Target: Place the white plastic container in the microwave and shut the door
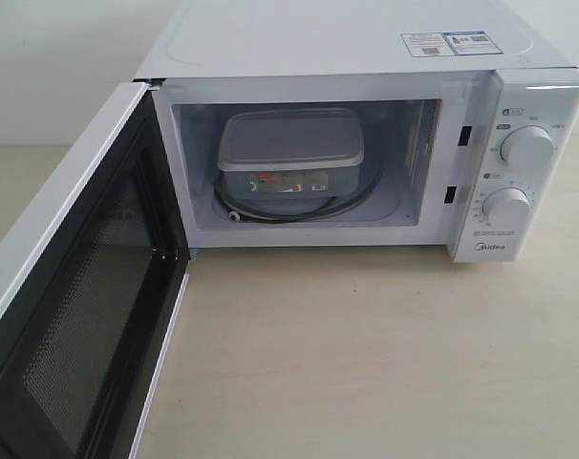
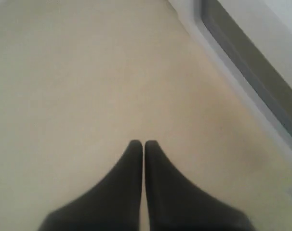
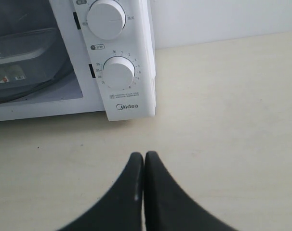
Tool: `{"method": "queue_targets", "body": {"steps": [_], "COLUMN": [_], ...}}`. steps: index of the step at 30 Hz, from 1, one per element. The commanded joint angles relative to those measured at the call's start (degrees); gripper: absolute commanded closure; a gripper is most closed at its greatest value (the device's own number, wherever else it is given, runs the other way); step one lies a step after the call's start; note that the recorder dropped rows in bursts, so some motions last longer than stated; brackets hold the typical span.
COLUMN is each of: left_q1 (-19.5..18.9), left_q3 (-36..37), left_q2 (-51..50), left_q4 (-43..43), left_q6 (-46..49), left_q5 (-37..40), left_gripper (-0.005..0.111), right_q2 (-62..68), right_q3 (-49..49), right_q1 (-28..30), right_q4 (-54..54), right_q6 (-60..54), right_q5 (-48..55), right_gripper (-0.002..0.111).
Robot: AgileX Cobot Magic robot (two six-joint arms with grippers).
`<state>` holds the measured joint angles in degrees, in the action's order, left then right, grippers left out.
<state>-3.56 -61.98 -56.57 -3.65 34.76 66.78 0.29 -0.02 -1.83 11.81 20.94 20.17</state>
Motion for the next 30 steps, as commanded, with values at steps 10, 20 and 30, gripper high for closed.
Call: {"method": "queue_targets", "body": {"steps": [10, 20, 30], "left_q1": [0.2, 5.1, 12.5], "left_q3": [5.4, 8.1, 8.2], "left_q2": [-11.1, -15.0, -21.3], "left_q4": [-27.5, -55.2, -69.0], "left_q6": [39.8, 57.5, 61.4], "left_q5": [3.2, 3.2, -10.5], "left_gripper": [0.103, 0.103, 0.103], "right_q2": [-0.3, -0.3, -0.3], "right_q3": [0.0, 0.0, 0.0], "right_q1": [0.1, 0.1, 0.1], "right_q4": [0.5, 0.5, 0.5], "right_q6": [-0.4, -0.4, -0.4], "right_q5": [-0.3, -0.3, -0.3], "right_gripper": [0.108, 0.108, 0.108]}}
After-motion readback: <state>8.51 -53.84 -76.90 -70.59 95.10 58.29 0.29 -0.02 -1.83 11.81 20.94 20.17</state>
